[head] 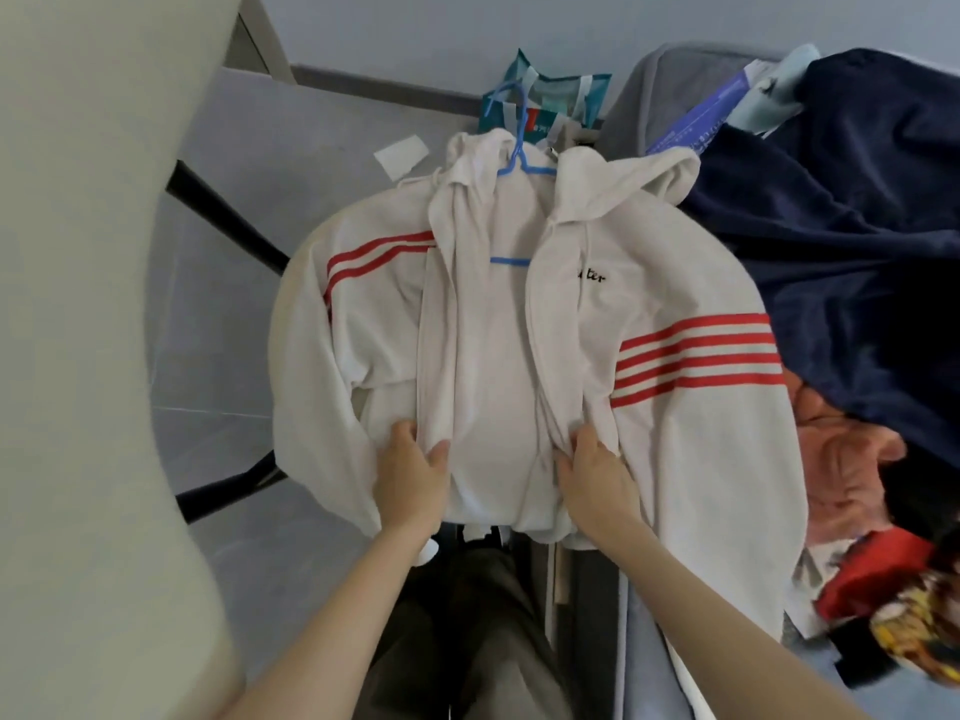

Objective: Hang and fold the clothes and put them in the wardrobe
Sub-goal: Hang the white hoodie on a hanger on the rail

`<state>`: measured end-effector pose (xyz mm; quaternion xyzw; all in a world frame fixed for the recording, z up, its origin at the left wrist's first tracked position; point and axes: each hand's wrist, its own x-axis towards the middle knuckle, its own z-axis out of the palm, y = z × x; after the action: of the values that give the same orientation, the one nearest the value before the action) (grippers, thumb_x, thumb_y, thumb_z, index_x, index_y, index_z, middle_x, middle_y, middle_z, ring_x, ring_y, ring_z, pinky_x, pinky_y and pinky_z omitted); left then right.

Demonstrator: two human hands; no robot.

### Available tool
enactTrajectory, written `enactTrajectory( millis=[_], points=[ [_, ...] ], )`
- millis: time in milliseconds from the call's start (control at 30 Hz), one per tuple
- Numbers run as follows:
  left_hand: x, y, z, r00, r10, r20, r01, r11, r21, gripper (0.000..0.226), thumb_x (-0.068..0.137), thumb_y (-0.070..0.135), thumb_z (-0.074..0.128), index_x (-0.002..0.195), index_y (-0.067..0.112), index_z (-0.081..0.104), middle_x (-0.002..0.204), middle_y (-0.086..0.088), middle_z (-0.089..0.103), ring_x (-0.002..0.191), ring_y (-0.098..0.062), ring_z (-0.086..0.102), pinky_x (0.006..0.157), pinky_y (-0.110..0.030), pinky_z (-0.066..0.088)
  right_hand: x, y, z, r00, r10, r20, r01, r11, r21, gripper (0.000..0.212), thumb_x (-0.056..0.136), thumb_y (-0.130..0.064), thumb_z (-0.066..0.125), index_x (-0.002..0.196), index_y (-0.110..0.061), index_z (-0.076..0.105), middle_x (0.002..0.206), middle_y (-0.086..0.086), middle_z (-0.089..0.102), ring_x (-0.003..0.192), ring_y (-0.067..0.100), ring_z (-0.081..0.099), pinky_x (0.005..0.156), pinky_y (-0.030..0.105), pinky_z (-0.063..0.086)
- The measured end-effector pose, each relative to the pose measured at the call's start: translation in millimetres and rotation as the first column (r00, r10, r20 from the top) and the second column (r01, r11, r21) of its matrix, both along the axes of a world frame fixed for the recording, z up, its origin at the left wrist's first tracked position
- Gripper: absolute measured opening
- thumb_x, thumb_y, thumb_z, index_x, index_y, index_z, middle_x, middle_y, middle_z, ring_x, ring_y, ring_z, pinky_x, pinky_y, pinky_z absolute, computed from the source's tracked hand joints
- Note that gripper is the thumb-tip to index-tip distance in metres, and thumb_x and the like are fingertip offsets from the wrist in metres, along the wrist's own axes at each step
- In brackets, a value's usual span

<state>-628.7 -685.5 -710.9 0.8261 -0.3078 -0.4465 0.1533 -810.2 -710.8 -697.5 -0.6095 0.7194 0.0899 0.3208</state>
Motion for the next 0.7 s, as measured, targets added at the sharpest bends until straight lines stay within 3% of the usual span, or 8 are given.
enactTrajectory(
  millis=[133,300,367,500,567,600,667,700],
  points=[
    [1,17,16,0.985,-0.095,0.142,0.098,0.995,-0.015,0.022,0.095,0.023,0.053,0.113,0.017,0.043,0.096,0.0,0.056,0.085,-0.024,0.058,0.068,-0.035,0.045,-7,13,16,0.985,-0.057,0.164,0.062,0.998,-0.026,0.02,0.097,-0.03,0.052,0.089,-0.015,0.041,0.064,-0.001,0.051,0.057,0.017,0.054,0.05,0.03,0.043],
    [2,18,53,0.919,-0.177,0.353,0.259,0.944,-0.202,0.011,0.092,0.012,0.052,0.098,0.021,0.048,0.072,0.005,0.053,0.063,-0.015,0.052,0.05,-0.029,0.039,1,11,52,0.954,-0.099,0.283,0.13,0.987,-0.094,0.018,0.092,-0.027,0.058,0.088,-0.01,0.054,0.065,0.005,0.059,0.056,0.015,0.058,0.052,0.032,0.051],
    [5,2,67,0.913,-0.184,0.365,0.292,0.918,-0.268,0.026,0.089,0.006,0.052,0.109,0.022,0.054,0.072,0.006,0.055,0.062,-0.014,0.051,0.05,-0.028,0.036,11,-7,66,0.937,-0.074,0.34,0.125,0.984,-0.13,0.02,0.092,-0.023,0.056,0.079,-0.009,0.052,0.056,0.0,0.053,0.046,0.01,0.046,0.043,0.018,0.038],
    [11,-51,89,0.941,-0.018,0.339,0.174,0.883,-0.435,0.025,0.087,0.008,0.056,0.11,0.017,0.059,0.076,0.006,0.059,0.068,-0.017,0.055,0.052,-0.025,0.034,32,-65,91,0.898,-0.12,0.423,0.261,0.92,-0.293,0.028,0.089,-0.022,0.061,0.072,-0.007,0.046,0.054,-0.003,0.045,0.047,0.007,0.038,0.045,0.016,0.033],
    [14,-78,93,0.973,0.109,0.205,0.009,0.865,-0.502,0.024,0.085,0.019,0.066,0.108,0.017,0.06,0.082,0.011,0.059,0.074,-0.013,0.058,0.056,-0.016,0.038,38,-87,96,0.799,-0.204,0.566,0.38,0.9,-0.212,0.019,0.087,-0.022,0.066,0.081,-0.01,0.053,0.067,-0.001,0.061,0.063,0.009,0.057,0.063,0.014,0.044],
    [17,-88,91,0.989,0.132,0.067,-0.081,0.858,-0.507,0.031,0.082,0.024,0.071,0.111,0.018,0.06,0.086,0.01,0.061,0.076,-0.011,0.06,0.061,-0.016,0.042,41,-92,97,0.679,-0.262,0.686,0.421,0.904,-0.072,0.011,0.088,-0.018,0.065,0.094,-0.011,0.058,0.086,0.003,0.068,0.083,0.011,0.065,0.079,0.021,0.05],
    [17,-99,88,0.925,0.132,-0.355,-0.274,0.881,-0.385,0.041,0.081,0.032,0.074,0.117,0.026,0.056,0.095,0.009,0.065,0.081,-0.005,0.065,0.068,-0.018,0.052,41,-89,92,0.495,-0.331,0.804,0.395,0.909,0.131,0.029,0.093,-0.008,0.057,0.122,-0.012,0.057,0.123,0.001,0.063,0.115,0.01,0.059,0.101,0.031,0.047],
    [16,-97,83,0.871,0.106,-0.479,-0.281,0.908,-0.311,0.044,0.083,0.035,0.071,0.124,0.028,0.055,0.102,0.013,0.063,0.086,0.003,0.064,0.073,-0.018,0.054,37,-82,87,0.526,-0.314,0.791,0.359,0.924,0.128,0.034,0.095,-0.007,0.054,0.129,-0.014,0.054,0.13,-0.002,0.06,0.12,0.008,0.055,0.104,0.03,0.045]
  ],
)
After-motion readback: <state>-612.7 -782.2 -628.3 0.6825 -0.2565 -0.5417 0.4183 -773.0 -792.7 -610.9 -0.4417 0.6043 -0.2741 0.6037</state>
